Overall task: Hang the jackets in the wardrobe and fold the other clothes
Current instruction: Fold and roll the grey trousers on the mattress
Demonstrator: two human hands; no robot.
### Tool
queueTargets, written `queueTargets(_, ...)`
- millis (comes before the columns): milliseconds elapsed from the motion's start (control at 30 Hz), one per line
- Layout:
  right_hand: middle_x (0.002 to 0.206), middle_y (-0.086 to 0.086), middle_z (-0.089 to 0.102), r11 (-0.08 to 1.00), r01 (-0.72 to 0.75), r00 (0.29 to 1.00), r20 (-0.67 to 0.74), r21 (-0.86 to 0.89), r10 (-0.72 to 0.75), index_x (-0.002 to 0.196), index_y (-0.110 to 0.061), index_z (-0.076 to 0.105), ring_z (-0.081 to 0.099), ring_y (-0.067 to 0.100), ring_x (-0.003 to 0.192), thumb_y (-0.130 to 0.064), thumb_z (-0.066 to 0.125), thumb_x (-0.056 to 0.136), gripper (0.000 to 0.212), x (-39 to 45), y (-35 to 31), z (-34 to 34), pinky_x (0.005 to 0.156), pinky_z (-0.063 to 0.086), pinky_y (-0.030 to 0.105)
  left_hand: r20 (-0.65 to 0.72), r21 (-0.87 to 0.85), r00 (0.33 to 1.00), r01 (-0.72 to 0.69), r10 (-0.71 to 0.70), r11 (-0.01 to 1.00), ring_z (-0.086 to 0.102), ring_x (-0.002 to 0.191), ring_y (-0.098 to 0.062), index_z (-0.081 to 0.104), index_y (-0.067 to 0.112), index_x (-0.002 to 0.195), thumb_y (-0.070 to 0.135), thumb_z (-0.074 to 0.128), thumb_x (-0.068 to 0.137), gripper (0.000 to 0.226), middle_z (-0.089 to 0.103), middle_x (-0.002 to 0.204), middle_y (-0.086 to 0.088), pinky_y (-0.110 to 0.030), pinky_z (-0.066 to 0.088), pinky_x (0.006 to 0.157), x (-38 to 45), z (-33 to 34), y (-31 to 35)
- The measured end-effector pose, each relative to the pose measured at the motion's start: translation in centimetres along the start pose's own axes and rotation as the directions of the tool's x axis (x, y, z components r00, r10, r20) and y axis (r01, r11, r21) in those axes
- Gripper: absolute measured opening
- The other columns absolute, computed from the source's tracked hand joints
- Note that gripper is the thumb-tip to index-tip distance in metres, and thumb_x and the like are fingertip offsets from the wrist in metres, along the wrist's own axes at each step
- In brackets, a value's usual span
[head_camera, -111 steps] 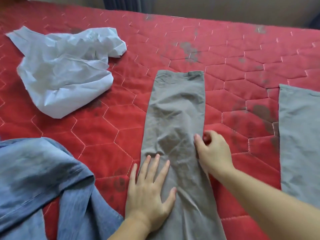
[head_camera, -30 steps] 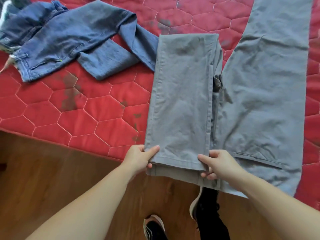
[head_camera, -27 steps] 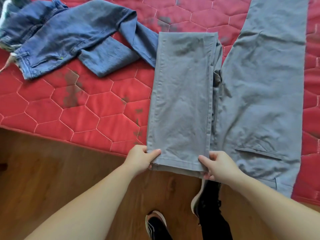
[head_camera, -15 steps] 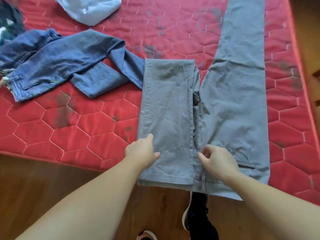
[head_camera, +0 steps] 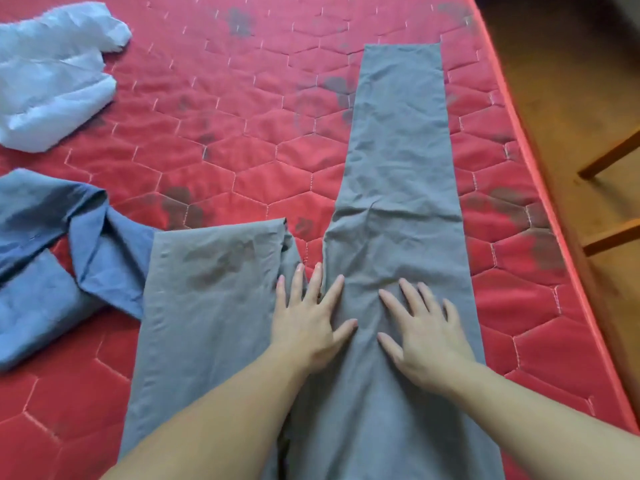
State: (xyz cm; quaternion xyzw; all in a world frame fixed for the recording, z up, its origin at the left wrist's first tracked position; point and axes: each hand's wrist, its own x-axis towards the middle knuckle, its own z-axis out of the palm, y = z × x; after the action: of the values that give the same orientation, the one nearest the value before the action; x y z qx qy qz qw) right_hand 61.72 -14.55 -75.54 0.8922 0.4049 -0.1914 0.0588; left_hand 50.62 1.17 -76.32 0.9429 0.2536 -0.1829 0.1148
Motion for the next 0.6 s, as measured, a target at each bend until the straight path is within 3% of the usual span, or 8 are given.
queueTargets(100, 0.154, 0.007, 0.037, 0.999, 0.02, 0.999, -0.041, 0.037, -0.019, 0.143, -0.033, 0.044, 0.035, 0.03, 0.141, -0.062, 0.027, 0.082, 0.07, 6.4, 3.0, -1.1, 0.107, 0.03, 0.057, -0.062, 0.013, 0.998, 0.015, -0.014, 1.0, -0.018, 0.149, -0.025, -0.007, 0.04, 0.153, 0.075, 0.02, 0.088, 0.078, -0.018, 0.163, 0.0, -0.05, -0.013, 0.118, 7.7, -1.4, 0.3)
queueTargets(267, 0.161, 0.002, 0.014, 0.998, 0.008, 0.989, -0.145, 0.065, 0.002, 0.149, -0.039, 0.024, 0.012, 0.024, 0.148, -0.063, 0.006, 0.078, 0.078, 15.9, 6.8, -4.4, 0.114, 0.013, 0.052, -0.139, 0.007, 0.988, -0.064, 0.065, 0.998, -0.012, 0.15, -0.017, 0.002, 0.043, 0.153, 0.083, 0.011, 0.075, 0.088, -0.011, 0.164, 0.006, -0.048, -0.009, 0.119, 19.1, -5.1, -0.3)
queueTargets(400, 0.163, -0.001, -0.007, 0.999, 0.004, 0.994, -0.111, 0.039, 0.001, 0.151, -0.043, 0.003, -0.006, 0.023, 0.149, -0.069, -0.008, 0.07, 0.085, 22.3, 8.7, -7.0, 0.117, 0.001, 0.049, -0.161, 0.026, 0.977, -0.137, 0.139, 0.99, -0.01, 0.15, -0.012, 0.007, 0.047, 0.152, 0.085, 0.01, 0.072, 0.089, -0.004, 0.164, 0.008, -0.047, -0.007, 0.12, 26.0, -8.0, -2.5)
queueTargets(500, 0.163, -0.001, -0.006, 0.999, -0.001, 0.994, -0.106, 0.036, 0.005, 0.151, -0.043, 0.004, -0.005, 0.02, 0.149, -0.072, -0.006, 0.07, 0.086, 27.0, 9.8, -9.0, 0.118, 0.0, 0.049, -0.263, 0.019, 0.955, -0.134, 0.134, 0.991, 0.002, 0.151, -0.013, 0.017, 0.046, 0.151, 0.079, 0.016, 0.078, 0.08, 0.009, 0.164, 0.007, -0.047, 0.001, 0.121, 28.7, -9.0, -3.2)
queueTargets(600, 0.163, -0.001, 0.001, 1.0, -0.012, 0.992, -0.125, 0.029, 0.016, 0.151, -0.042, 0.01, 0.001, 0.019, 0.149, -0.072, 0.01, 0.084, 0.074, 32.3, 11.6, -11.3, 0.118, 0.004, 0.05, -0.327, -0.001, 0.933, -0.158, 0.149, 0.987, 0.016, 0.149, -0.016, 0.029, 0.043, 0.149, 0.071, 0.031, 0.083, 0.071, 0.023, 0.161, 0.005, -0.049, 0.011, 0.119, 29.3, -8.5, -3.3)
